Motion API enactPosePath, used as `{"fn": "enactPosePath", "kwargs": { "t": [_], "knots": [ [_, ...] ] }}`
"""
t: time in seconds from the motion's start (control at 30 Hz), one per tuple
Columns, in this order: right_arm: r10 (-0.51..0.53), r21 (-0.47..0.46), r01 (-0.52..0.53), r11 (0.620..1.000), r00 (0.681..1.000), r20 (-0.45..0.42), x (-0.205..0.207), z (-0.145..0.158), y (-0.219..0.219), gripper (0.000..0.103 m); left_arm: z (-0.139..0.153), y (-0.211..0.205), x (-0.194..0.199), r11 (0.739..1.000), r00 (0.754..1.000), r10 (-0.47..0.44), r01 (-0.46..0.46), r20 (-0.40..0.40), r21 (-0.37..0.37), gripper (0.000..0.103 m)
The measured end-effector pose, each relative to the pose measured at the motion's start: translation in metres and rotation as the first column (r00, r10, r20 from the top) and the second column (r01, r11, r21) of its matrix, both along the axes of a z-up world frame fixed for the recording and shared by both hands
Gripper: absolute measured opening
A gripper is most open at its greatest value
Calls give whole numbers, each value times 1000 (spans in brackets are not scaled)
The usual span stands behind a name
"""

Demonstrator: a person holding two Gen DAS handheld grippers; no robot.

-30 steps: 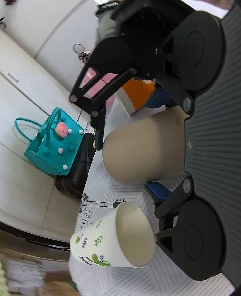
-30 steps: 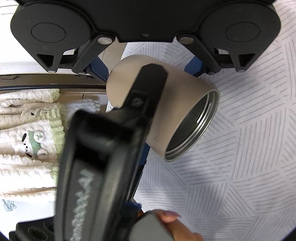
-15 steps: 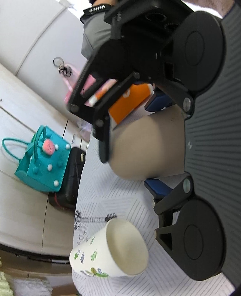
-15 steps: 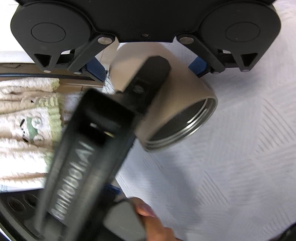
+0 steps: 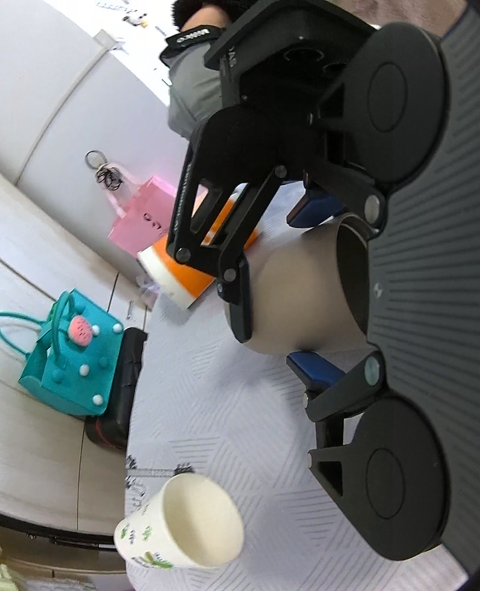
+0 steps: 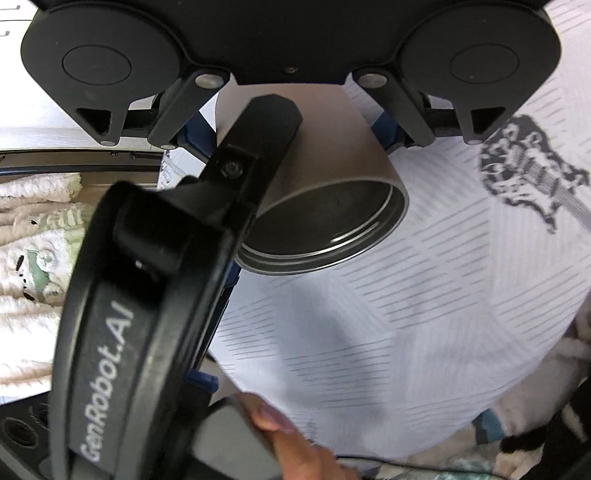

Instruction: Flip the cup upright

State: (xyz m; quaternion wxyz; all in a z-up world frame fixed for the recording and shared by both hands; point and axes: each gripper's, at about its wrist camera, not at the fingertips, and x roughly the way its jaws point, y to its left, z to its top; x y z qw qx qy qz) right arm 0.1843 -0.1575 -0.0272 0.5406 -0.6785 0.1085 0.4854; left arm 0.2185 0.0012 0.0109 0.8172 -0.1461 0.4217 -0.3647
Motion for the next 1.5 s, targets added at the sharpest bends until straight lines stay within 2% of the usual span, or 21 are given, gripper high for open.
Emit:
{"fn": "enactPosePath", "kwargs": {
  "t": [0.23, 0.47, 0.7, 0.83, 0.93, 1.07, 1.17, 1.23, 1.3, 1.33, 1.4, 1.43, 1.47, 1.5],
  "knots": [
    [-49, -72, 49, 996, 999, 5, -18, 5, -2, 86, -2, -4, -23, 999, 999, -42, 42, 13, -26, 71],
    [-107, -127, 110, 986, 994, 34, -59, 0, -9, 84, -3, -8, -49, 990, 996, -88, 89, 8, -106, 71],
    [-189, -123, 186, 975, 982, -11, -104, 6, -13, 84, -4, -9, -67, 985, 994, -110, 111, 16, -132, 71],
    [-236, -130, 227, 965, 970, -58, -110, 9, -8, 84, 0, -1, -74, 988, 995, -86, 91, 41, -129, 71],
    [-276, -115, 265, 957, 957, -87, -100, 4, -4, 84, 6, 10, -78, 989, 997, -37, 47, 70, -138, 71],
    [-368, -66, 362, 930, 913, -174, -67, 10, 13, 83, 14, 32, -84, 988, 991, 71, -54, 115, -144, 71],
    [-480, -26, 492, 870, 835, -271, -48, 16, 17, 83, 18, 51, -87, 980, 983, 133, -111, 125, -166, 71],
    [-565, -14, 597, 802, 752, -340, -32, 19, 20, 83, 19, 60, -89, 975, 979, 165, -143, 122, -170, 71],
    [-645, -13, 700, 714, 650, -402, -14, 21, 20, 83, 17, 67, -93, 970, 974, 193, -172, 115, -170, 71],
    [-693, -19, 765, 644, 572, -439, -2, 24, 19, 83, 15, 67, -94, 969, 974, 199, -179, 108, -173, 71],
    [-759, -51, 878, 476, 381, -528, 23, 27, 11, 83, 9, 69, -95, 965, 976, 205, -188, 80, -184, 71],
    [-769, -67, 910, 410, 305, -562, 33, 30, 6, 83, 7, 69, -95, 964, 976, 204, -188, 70, -187, 71],
    [-770, -81, 928, 363, 250, -587, 39, 27, 1, 83, 3, 70, -95, 964, 977, 204, -189, 61, -186, 71],
    [-768, -88, 935, 344, 226, -600, 42, 28, 0, 83, 1, 69, -95, 964, 978, 203, -191, 52, -184, 71]
  ]
}}
